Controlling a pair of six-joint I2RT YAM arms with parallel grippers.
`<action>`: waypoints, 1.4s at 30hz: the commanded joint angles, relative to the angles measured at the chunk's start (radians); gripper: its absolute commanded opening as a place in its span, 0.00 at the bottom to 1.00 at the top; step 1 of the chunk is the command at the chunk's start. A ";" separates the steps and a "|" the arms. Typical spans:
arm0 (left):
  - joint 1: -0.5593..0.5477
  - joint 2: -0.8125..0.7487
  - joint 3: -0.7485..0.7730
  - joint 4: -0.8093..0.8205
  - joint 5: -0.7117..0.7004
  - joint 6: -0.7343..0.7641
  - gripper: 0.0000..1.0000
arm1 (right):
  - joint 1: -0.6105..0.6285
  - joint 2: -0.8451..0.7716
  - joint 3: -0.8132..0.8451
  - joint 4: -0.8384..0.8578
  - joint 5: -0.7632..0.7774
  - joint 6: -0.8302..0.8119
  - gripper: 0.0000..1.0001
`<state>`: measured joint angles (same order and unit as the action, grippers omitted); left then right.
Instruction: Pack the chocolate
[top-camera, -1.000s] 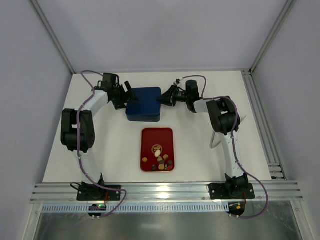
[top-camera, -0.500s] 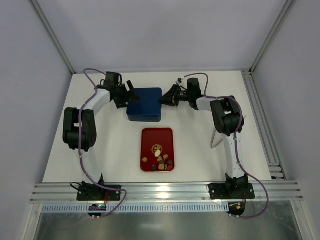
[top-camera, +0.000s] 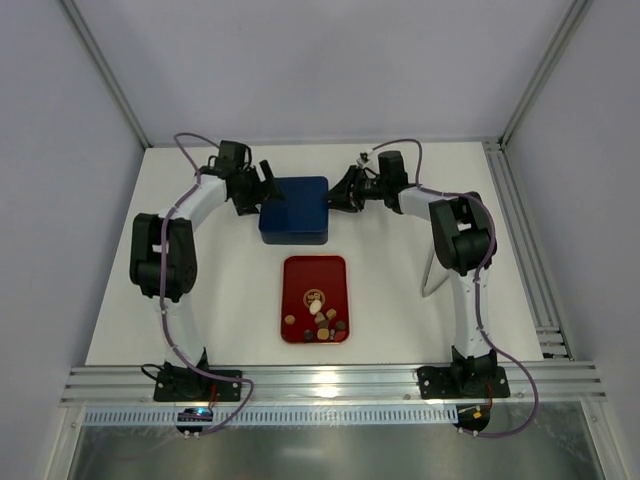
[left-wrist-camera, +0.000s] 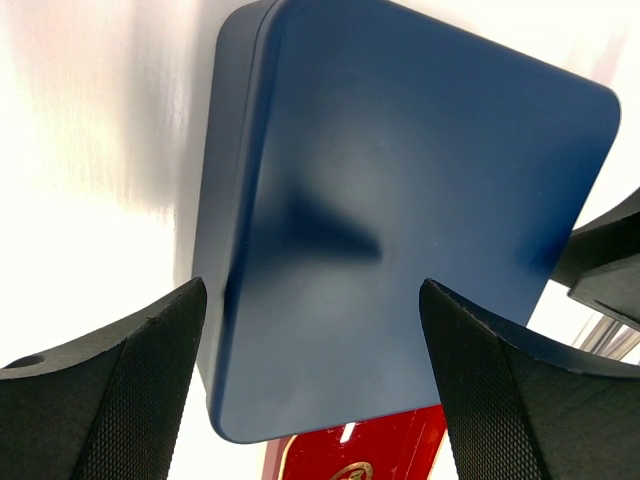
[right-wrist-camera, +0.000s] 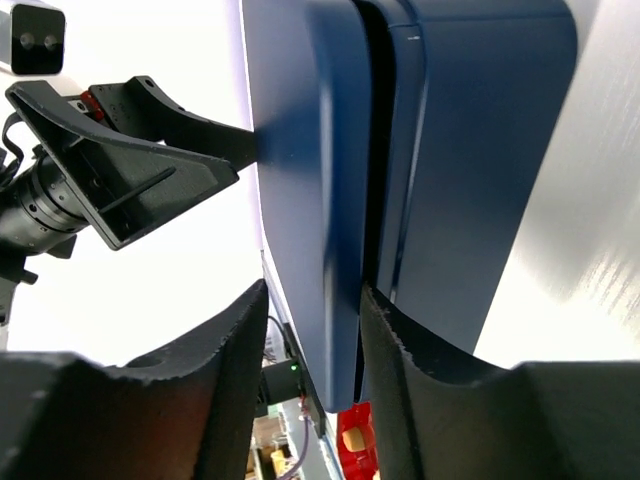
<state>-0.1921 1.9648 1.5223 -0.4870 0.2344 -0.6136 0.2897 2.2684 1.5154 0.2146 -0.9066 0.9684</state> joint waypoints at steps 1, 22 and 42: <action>-0.007 0.008 0.044 -0.018 -0.027 0.028 0.84 | -0.009 -0.061 0.031 -0.099 0.051 -0.094 0.45; -0.029 0.031 0.064 -0.032 -0.033 0.029 0.84 | -0.063 -0.106 -0.038 -0.023 0.018 -0.037 0.50; -0.043 0.049 0.044 -0.038 -0.079 0.006 0.82 | 0.003 -0.136 0.062 -0.366 0.190 -0.329 0.60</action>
<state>-0.2314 2.0071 1.5505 -0.5224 0.1848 -0.5987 0.2745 2.1967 1.5356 -0.0940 -0.7605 0.7109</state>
